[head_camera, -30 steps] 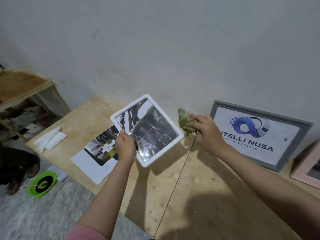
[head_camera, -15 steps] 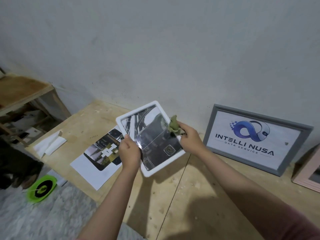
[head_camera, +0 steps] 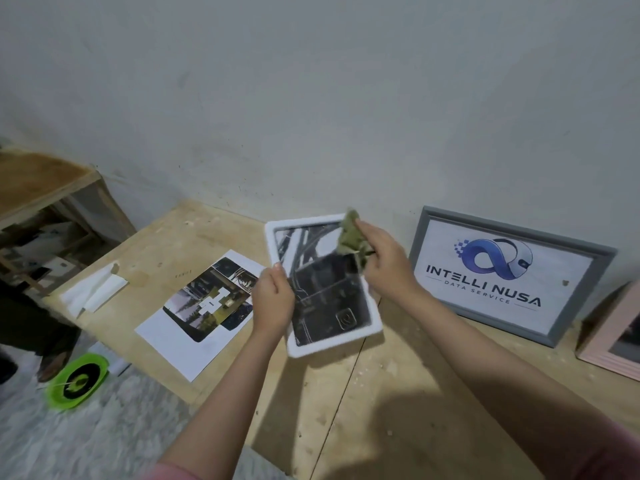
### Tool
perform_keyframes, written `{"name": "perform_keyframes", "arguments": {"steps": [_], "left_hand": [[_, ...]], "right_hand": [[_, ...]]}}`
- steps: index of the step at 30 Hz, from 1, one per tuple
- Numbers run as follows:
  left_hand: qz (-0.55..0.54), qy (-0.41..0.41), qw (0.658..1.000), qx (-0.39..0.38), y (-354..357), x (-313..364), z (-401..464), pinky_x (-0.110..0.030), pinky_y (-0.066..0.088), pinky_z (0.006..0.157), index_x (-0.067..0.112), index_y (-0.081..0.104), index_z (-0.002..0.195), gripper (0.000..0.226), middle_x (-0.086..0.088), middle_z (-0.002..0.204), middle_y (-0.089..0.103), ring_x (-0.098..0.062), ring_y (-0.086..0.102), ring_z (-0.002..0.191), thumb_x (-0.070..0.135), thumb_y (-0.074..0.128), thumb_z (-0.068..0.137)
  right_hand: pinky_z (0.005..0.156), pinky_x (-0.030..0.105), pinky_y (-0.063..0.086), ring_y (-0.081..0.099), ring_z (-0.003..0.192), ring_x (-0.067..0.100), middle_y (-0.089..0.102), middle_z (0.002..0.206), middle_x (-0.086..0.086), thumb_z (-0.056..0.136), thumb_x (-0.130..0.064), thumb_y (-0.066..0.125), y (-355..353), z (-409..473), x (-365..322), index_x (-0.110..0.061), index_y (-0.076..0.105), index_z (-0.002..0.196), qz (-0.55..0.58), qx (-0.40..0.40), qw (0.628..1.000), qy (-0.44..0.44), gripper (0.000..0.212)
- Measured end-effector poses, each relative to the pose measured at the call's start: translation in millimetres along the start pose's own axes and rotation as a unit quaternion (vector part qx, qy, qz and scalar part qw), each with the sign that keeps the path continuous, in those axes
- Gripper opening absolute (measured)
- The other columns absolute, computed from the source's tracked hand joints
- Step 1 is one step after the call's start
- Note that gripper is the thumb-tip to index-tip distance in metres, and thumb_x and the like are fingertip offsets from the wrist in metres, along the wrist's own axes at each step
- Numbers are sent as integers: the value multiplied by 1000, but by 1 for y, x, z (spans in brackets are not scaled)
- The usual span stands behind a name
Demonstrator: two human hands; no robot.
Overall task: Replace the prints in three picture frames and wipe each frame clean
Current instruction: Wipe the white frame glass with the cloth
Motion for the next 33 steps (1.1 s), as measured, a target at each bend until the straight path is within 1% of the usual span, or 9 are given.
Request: {"name": "perform_keyframes", "arguments": {"steps": [2,4,9,12,17,21,25,28,33], "left_hand": [[3,20,1000,-23,14,11,-7,-16,32,51,4,49,79,38,-2,65,45,-13,41,59,28,31,102],[-6,17,1000,-16,17,17,-9,-12,33,52,2,50,81,37,-1,66,46,-10,42,59,27,32,102],[-32,-20,999,18,8,7,-2,-13,32,52,2,48,79,38,-2,65,46,-11,41,59,27,32,102],[-47,-60,996,41,0,-8,1,-32,32,57,9,41,69,39,-2,64,44,-18,40,60,28,30,102],[-28,-58,997,32,-11,-18,9,-32,27,53,17,31,63,42,-1,60,37,-17,34,56,30,28,102],[-41,-73,996,23,-5,-23,10,-32,28,58,15,32,64,42,-3,61,36,-19,34,58,32,28,102],[-14,-41,999,14,-8,-14,15,-31,30,55,15,37,66,41,-2,64,40,-17,37,60,32,28,102],[27,20,999,5,-9,6,18,-24,29,52,11,42,72,38,-1,65,43,-11,39,59,28,28,103],[71,98,992,-42,9,17,15,-30,33,52,4,49,79,39,-3,64,47,-16,42,57,28,30,102]], "right_hand": [[118,44,16,10,145,20,12,158,4,74,16,42,29,9,-4,-26,22,149,-87,-72,993,-33,88],[118,51,3,-8,145,19,-6,158,0,71,18,41,47,11,-6,-31,12,150,-121,-122,985,-21,97],[112,58,22,13,145,27,18,156,-3,65,11,32,78,-20,-30,-25,36,144,-104,-156,967,-173,87],[104,65,28,29,139,32,36,149,-4,60,6,26,97,-49,-26,-18,54,132,-106,-179,951,-230,81],[79,48,52,56,106,31,56,133,-8,72,-11,31,88,-84,-3,-27,68,114,-145,-174,928,-297,58],[59,29,49,51,75,21,66,119,-11,81,-17,48,67,-80,-4,-32,74,100,-205,-118,908,-346,35],[57,26,37,39,81,16,70,107,-10,68,-21,80,49,-67,9,-35,76,82,-322,-102,870,-359,20],[57,26,40,43,87,19,70,101,-10,56,-27,86,40,-51,6,-34,75,74,-394,-98,842,-356,23],[70,33,43,46,90,27,60,126,4,67,10,66,-20,19,-19,-19,67,115,-202,107,960,-164,56]]}}
Point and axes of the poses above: each hand's wrist, its own z-axis towards the middle knuckle, its own y-axis out of the palm, x = y × z, the point moved 8 cm from there along z, towards the middle knuckle
